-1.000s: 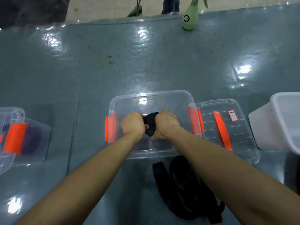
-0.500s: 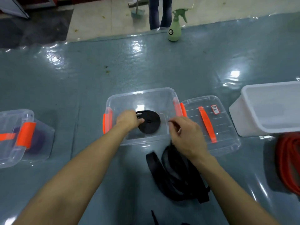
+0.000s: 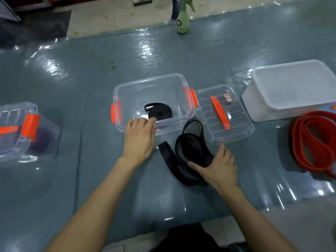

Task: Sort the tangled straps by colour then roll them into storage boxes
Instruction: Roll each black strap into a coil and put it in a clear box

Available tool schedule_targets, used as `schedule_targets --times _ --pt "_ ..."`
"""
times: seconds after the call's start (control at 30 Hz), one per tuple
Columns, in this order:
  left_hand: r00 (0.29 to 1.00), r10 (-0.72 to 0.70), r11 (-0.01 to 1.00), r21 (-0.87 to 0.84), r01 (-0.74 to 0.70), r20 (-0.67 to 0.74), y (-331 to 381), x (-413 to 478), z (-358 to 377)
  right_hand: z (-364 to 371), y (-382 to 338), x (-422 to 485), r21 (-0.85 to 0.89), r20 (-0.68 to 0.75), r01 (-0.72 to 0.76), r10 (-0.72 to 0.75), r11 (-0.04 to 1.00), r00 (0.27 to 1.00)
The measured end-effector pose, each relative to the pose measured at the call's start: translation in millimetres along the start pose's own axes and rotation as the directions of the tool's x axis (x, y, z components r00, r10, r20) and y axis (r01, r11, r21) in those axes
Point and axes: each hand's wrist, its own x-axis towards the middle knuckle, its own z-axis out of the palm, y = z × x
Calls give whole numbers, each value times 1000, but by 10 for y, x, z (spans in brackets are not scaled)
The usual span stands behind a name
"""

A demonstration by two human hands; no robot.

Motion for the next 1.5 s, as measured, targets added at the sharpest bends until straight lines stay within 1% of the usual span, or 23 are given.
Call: schedule_targets --times 0.03,0.1,0.2,0.3,0.37,0.4,0.47,0.6,0.7,0.77,0.83,0.93,0.97,1.07,1.13,1.2,1.23,1.27,1.3,1.33,1.37,1.43,1.5 --pt "1000 1 1000 2 -1 -11 -10 29 32 68 -3 -68 -58 79 -20 25 998 997" --pt "1000 20 999 -27 -20 -22 -42 68 63 175 -53 -127 -106 118 12 1 994 993" --pt "999 47 989 -138 -48 -7 -98 -26 -12 178 -106 -92 -49 107 35 -29 998 994" --pt "990 30 963 -263 -66 -141 -96 -432 -109 84 -54 -41 68 141 -3 -6 998 990" --pt "980 -27 945 -326 -39 -196 -97 -812 -99 46 -23 -85 87 190 -19 3 996 982" --pt "983 -54 931 -364 -13 -175 -102 -1010 -67 33 -23 -131 103 202 -12 -9 995 979" --pt "995 -84 898 -438 54 -50 -133 -1358 16 1 -87 -251 207 192 22 -63 978 979" --pt "974 -56 817 -550 170 218 -251 -1750 55 -234 -482 -548 486 206 132 -259 864 944" --pt "968 3 807 -573 145 249 -238 -1770 -176 -557 -940 -770 634 209 200 -414 747 886" --pt "976 -65 701 -687 192 207 -214 -1732 -404 -778 -1236 -898 681 219 231 -494 695 841" --pt "983 -120 606 -774 181 136 -236 -1681 -653 -965 -1478 -985 730 230 239 -558 641 797" --pt "988 -130 658 -738 151 86 -395 -1674 -1023 -1178 -1715 -1050 751 220 271 -615 602 757" --pt "982 -167 639 -748 180 93 -486 -1681 -1141 -1233 -1756 -1047 740 221 288 -624 608 750" --pt "924 -377 466 -852 239 53 -913 -1681 -1481 -1346 -1760 -937 684 237 329 -625 651 744" --pt "871 -492 439 -859 262 15 -1247 -1700 -1668 -1398 -1710 -840 587 254 372 -600 719 759" --pt "798 -591 418 -800 430 120 -1606 -1705 -1703 -1425 -1680 -774 449 228 448 -584 773 779" --pt "757 -616 461 -679 572 220 -1749 -1716 -1685 -1433 -1681 -752 399 202 484 -590 779 782" --pt "707 -640 540 -478 693 301 -1838 -1739 -1647 -1439 -1692 -741 372 177 515 -604 772 777" --pt "676 -656 618 -274 737 337 -1877 -1762 -1591 -1439 -1711 -739 359 155 546 -625 757 765" --pt "691 -644 681 -164 714 328 -1844 -1773 -1537 -1429 -1737 -743 356 141 572 -648 739 749" --pt "740 -601 732 -164 661 302 -1745 -1757 -1487 -1409 -1767 -753 368 134 588 -666 721 734" --pt "879 -416 829 -300 472 234 -1444 -1684 -1399 -1361 -1823 -788 403 120 607 -698 684 706" --pt "954 -217 866 -409 287 208 -1102 -1592 -1284 -1331 -1872 -842 422 81 636 -726 646 683"
